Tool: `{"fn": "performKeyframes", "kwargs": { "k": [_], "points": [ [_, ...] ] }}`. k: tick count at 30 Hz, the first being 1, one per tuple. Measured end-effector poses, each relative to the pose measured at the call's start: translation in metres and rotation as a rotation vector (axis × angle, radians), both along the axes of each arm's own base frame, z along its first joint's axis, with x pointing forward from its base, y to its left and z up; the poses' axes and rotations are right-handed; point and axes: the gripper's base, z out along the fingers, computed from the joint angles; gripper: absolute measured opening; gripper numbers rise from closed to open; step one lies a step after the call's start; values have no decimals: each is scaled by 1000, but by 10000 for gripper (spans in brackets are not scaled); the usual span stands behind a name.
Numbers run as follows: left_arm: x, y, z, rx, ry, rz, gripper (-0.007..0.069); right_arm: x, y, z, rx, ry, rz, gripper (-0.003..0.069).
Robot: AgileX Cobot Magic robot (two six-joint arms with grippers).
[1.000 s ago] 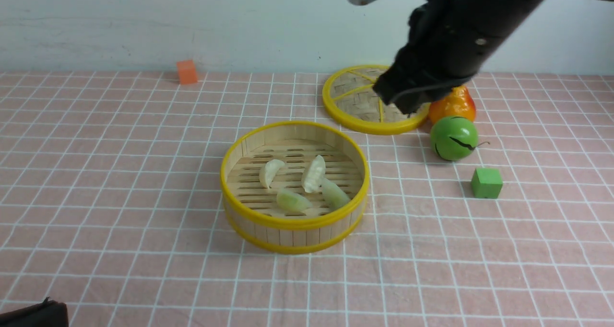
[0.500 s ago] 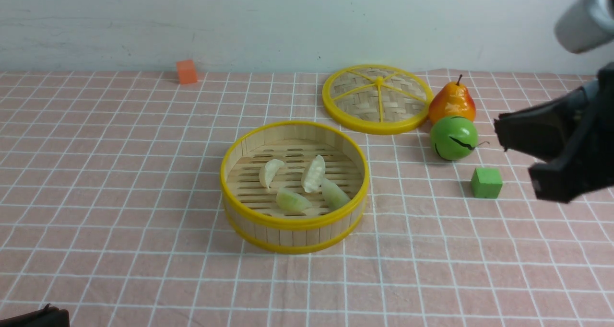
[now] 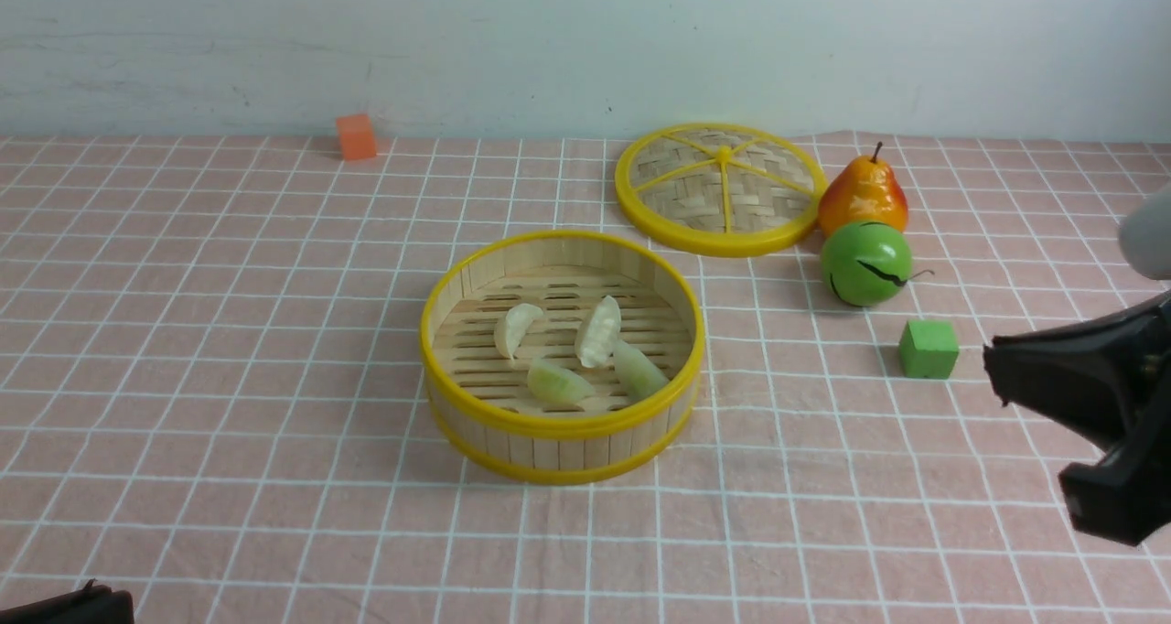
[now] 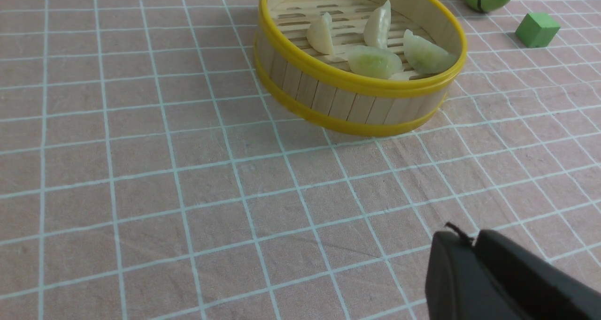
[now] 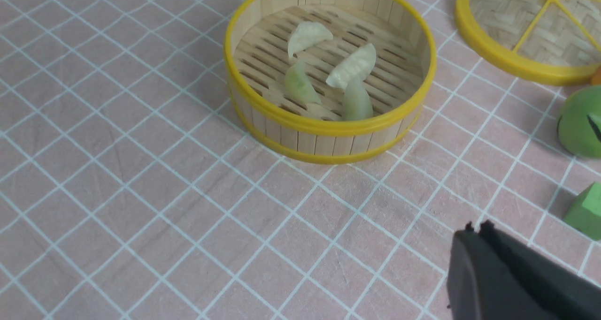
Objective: Put the dumplings into the steamer on the table with the pink tablecloth.
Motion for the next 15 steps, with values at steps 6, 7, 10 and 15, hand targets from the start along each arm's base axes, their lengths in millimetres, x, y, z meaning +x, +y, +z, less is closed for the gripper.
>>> {"fn": "performKeyframes", "kwargs": {
  "k": [6,7,10,15],
  "points": [
    [0,0,0,1,1,0,57,-4,0,-1,7,38,6,-13],
    [0,0,0,1,1,0,56,-7,-1,-1,20,44,8,-13],
    [0,0,0,1,1,0,58,-17,-7,0,60,4,5,-21],
    [0,0,0,1,1,0,65,-41,-29,-19,121,-145,-47,-22]
  ]
}}
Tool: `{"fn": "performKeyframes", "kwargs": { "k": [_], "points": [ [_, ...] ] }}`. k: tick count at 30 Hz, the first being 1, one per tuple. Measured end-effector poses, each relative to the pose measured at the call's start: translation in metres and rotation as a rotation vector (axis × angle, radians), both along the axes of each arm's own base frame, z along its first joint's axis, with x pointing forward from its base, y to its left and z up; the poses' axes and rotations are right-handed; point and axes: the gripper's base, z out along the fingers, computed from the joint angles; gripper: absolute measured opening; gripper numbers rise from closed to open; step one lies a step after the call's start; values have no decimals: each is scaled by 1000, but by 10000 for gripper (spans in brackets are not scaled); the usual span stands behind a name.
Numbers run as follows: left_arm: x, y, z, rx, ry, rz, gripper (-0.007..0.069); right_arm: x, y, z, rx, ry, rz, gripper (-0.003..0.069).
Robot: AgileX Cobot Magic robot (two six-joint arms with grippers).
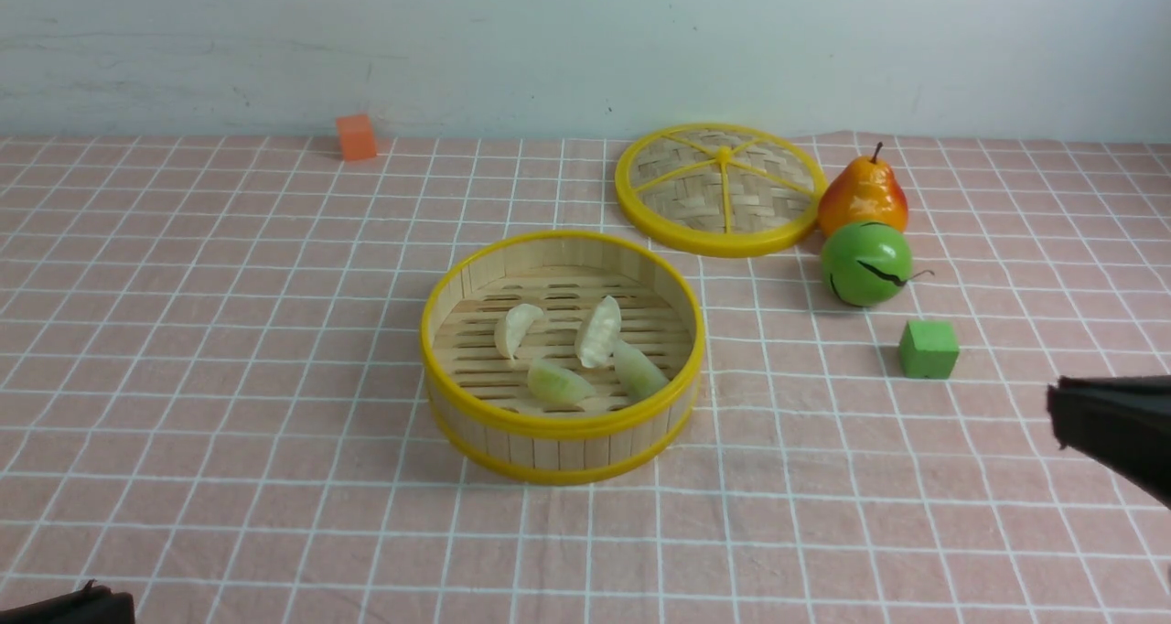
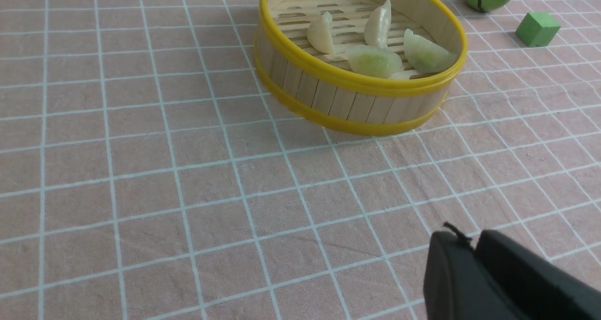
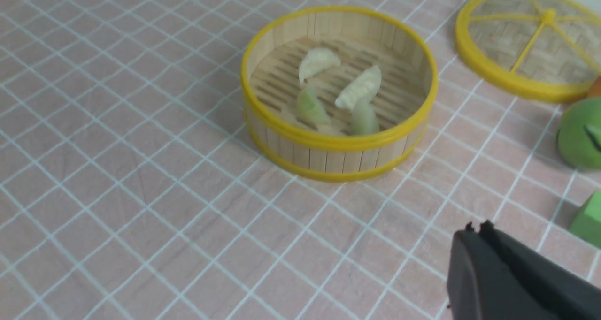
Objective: Put the dumplings into the steamer on the table with the pink tablecloth.
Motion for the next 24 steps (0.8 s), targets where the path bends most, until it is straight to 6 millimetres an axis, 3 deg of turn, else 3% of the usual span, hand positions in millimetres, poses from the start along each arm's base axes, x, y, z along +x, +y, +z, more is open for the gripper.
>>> {"fn": "performKeyframes", "kwargs": {
  "k": [7,14,18,24],
  "points": [
    [0,0,0,0,0,0,68,-31,-45,-64,85,-199,-311,-22],
    [0,0,0,0,0,0,69,-50,-65,-137,169,-198,-592,-22],
    [0,0,0,1,1,0,72,-49,-68,-156,159,-148,-656,-22],
    [0,0,0,0,1,0,76,-50,-69,-163,137,-75,-680,-22]
  ]
}}
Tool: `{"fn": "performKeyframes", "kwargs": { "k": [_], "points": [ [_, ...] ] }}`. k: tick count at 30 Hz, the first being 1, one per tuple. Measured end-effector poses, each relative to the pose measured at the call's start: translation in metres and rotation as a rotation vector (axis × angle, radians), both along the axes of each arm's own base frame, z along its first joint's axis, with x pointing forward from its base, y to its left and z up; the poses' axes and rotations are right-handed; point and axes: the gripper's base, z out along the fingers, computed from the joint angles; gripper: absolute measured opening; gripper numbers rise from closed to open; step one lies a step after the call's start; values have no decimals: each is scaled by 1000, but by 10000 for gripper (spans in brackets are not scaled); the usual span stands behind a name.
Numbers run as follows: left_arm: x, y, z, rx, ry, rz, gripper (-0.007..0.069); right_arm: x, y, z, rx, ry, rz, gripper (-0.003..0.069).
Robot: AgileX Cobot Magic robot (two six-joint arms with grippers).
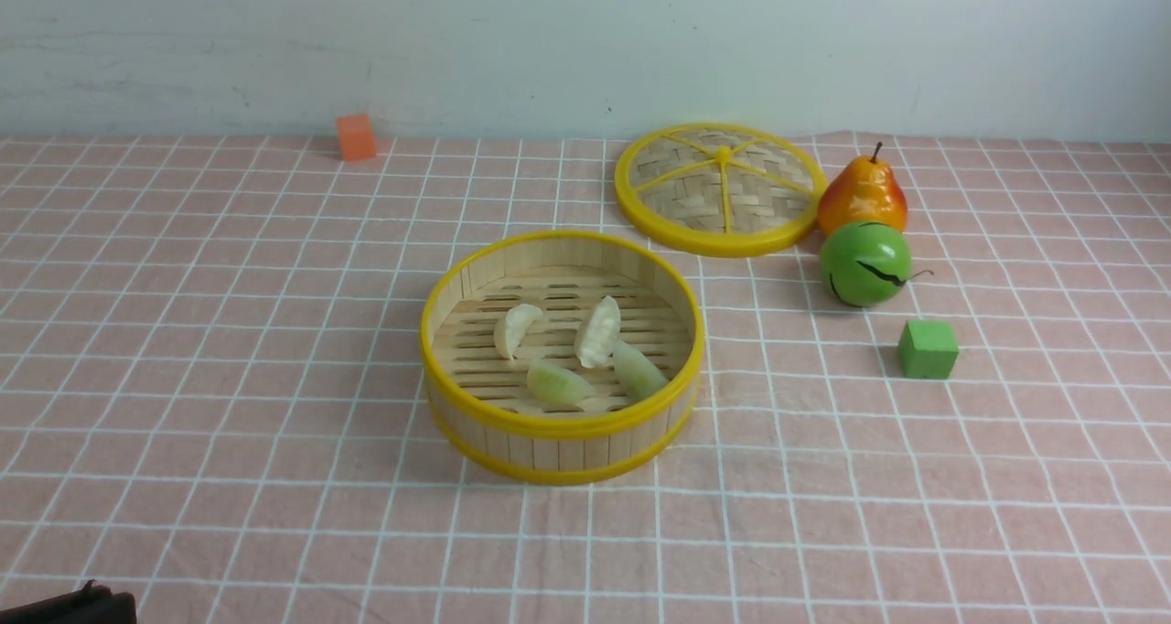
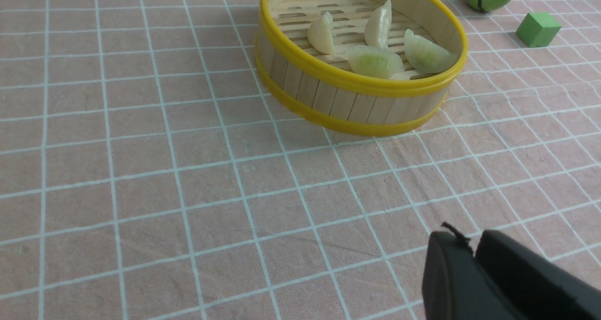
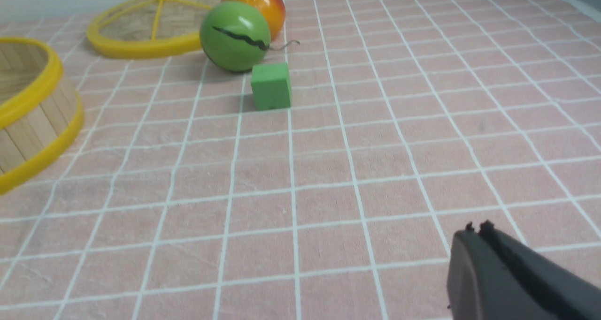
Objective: Put the dumplings into the steamer on the table with the pink tablecloth.
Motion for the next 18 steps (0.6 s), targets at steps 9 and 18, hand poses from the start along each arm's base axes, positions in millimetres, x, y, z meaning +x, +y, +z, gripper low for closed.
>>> {"fn": "performKeyframes", "kwargs": {
  "k": [9,18],
  "points": [
    [0,0,0,0,0,0,89,-2,0,-2,9,55,-1,-20],
    [0,0,0,0,0,0,92,-2,0,-2,9,55,-1,-18]
  ]
}}
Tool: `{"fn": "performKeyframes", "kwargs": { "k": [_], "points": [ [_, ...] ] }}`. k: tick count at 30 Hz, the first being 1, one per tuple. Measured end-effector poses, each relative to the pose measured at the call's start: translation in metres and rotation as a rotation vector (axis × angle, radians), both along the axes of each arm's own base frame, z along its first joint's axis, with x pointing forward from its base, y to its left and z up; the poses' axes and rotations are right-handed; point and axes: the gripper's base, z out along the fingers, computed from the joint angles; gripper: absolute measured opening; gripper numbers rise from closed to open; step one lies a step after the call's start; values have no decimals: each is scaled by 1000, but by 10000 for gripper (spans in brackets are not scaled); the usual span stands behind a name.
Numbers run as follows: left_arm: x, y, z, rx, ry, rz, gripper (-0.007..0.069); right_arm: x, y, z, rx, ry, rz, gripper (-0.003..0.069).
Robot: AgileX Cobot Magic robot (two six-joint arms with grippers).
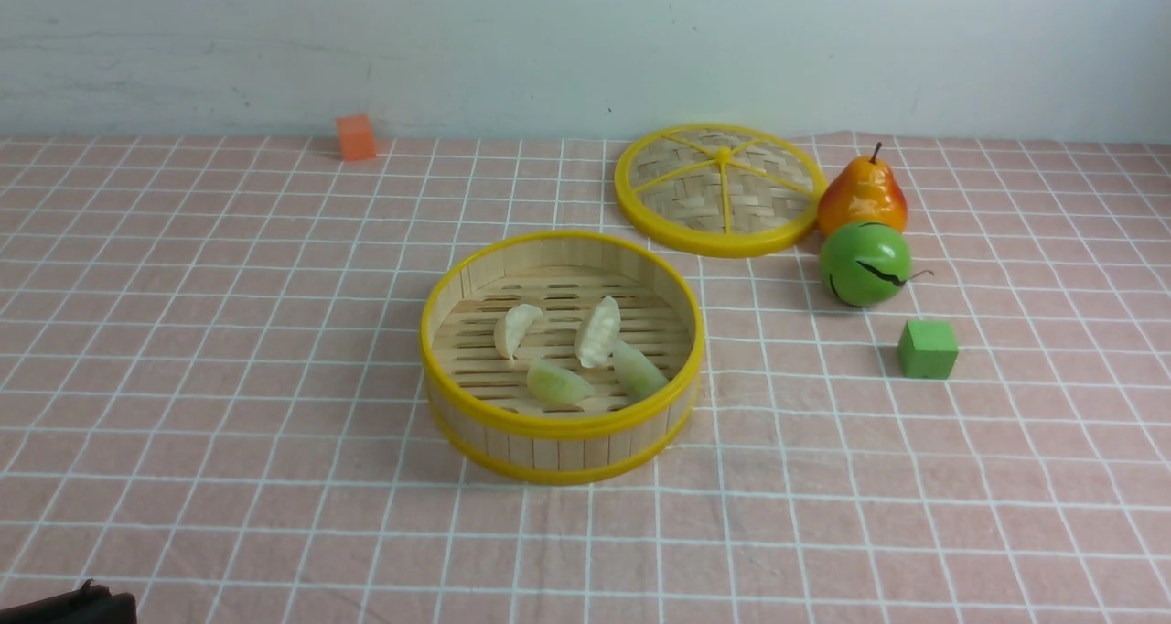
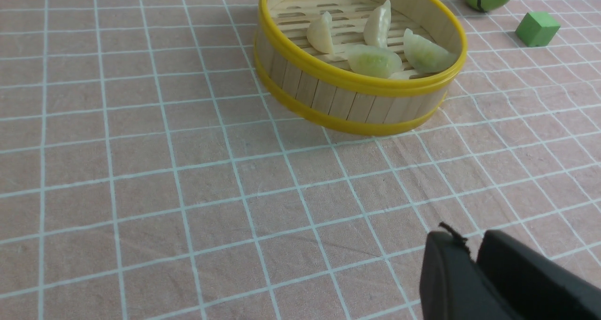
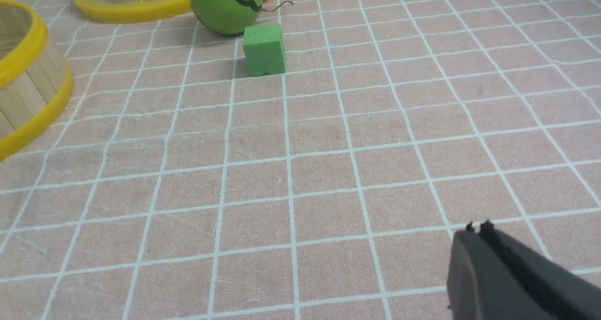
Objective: Put the dumplings into the steamer on the table with the pink tablecloth.
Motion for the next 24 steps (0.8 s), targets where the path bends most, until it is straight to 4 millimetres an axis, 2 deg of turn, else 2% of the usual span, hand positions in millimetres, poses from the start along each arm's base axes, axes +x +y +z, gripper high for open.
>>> {"fn": "performKeyframes", "kwargs": {
  "k": [16,22,24],
  "points": [
    [0,0,0,0,1,0,92,0,0,0,0,1,0,-8],
    [-2,2,-13,-15,-18,15,84,0,0,0,0,1,0,-1],
    [-3,6,-22,-93,-94,87,32,0,0,0,0,1,0,1]
  ]
}}
